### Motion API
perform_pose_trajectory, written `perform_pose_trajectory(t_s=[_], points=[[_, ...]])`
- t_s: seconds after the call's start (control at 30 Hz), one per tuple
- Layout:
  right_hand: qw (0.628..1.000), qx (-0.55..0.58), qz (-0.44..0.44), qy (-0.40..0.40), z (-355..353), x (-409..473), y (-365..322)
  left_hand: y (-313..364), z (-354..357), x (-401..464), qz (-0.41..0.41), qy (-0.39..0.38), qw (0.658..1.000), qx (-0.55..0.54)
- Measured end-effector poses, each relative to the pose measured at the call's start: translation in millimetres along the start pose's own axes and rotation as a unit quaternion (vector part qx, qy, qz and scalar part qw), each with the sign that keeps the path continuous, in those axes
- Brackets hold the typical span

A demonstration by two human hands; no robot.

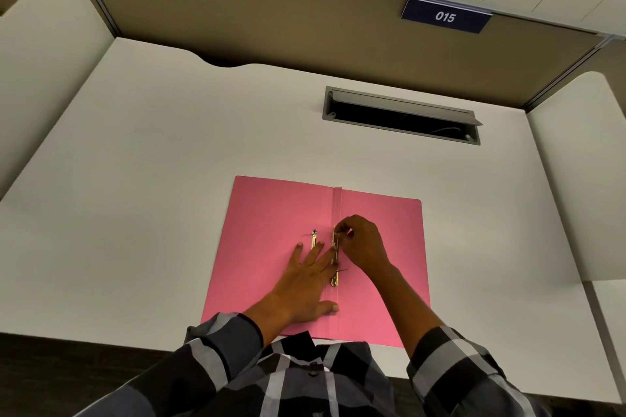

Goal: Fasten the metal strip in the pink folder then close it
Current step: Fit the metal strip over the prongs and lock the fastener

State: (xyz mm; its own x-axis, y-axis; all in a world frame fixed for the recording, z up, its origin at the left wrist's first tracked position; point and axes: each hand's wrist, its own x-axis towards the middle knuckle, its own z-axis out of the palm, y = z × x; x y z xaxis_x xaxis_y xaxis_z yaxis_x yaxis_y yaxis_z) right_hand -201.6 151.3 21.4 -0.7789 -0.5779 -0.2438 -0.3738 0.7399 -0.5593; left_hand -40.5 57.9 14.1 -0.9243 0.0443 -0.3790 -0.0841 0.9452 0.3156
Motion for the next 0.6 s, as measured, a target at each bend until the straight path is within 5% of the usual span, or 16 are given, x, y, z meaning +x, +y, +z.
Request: perform_pose_trajectory(t_s=[0.6], points=[[1.000, -0.018, 0.008, -0.022, -5.1, 24.4, -8.8, 1.5, -2.6, -0.1, -0.010, -0.038, 0.999, 0.025]])
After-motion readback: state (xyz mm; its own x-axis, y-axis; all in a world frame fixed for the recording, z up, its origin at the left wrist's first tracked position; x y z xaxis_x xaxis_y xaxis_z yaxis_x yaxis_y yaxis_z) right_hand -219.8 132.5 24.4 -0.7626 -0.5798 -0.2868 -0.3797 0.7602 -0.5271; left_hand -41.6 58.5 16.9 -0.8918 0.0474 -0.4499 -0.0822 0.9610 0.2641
